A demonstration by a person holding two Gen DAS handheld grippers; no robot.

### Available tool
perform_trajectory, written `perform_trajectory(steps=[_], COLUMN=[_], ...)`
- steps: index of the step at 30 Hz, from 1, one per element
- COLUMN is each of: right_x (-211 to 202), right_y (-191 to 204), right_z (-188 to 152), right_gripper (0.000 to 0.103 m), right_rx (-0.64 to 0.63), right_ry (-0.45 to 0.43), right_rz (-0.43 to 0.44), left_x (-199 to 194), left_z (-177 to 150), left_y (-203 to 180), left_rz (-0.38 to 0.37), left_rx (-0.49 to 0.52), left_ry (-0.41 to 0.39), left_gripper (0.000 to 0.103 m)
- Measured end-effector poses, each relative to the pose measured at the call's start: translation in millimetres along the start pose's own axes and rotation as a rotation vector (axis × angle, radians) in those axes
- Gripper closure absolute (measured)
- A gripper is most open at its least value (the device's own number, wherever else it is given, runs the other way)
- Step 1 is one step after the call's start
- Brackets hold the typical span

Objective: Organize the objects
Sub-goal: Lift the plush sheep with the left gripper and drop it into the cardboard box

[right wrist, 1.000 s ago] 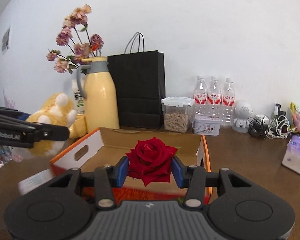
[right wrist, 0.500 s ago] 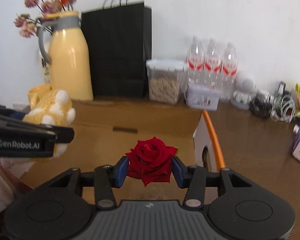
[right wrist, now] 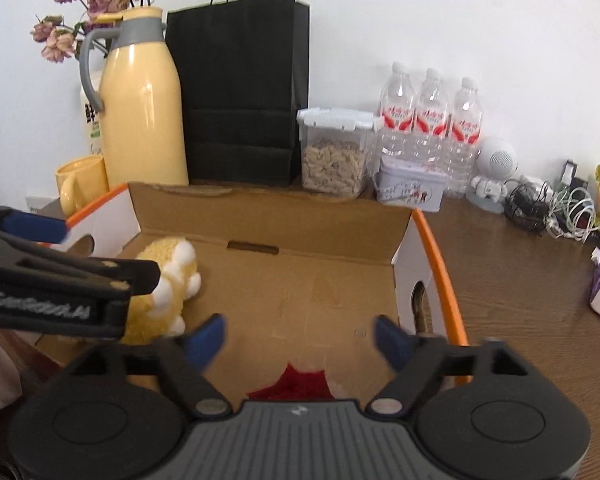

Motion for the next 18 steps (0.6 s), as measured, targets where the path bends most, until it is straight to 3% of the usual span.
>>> perform_trajectory(steps=[4, 18], right_x=[-10, -71], right_y=[-1, 11], right_z=[6, 14], right_gripper=[0.000, 0.000], right_rx=[0.012, -0.001], right_ry=[-0.027, -0.138], right_rz=[-0.004, -0.010], left_x=[-11, -75], left_z=[4, 9], left_y=[6, 20], left_rz=[-0.003, -0.032], left_rx=[-0.032, -0.085], left_ry=[-0.023, -0.149], left_gripper=[0.000, 0.000])
Point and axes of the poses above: each gripper's, at about its wrist camera, not at the fingertips, and x roughly the way its jaws point, y to its left, z to its top, the point moved 9 cm from there along x, roughly the way its jaws point, and after that the axes turned 7 degrees about z, right-handed, at the moved point
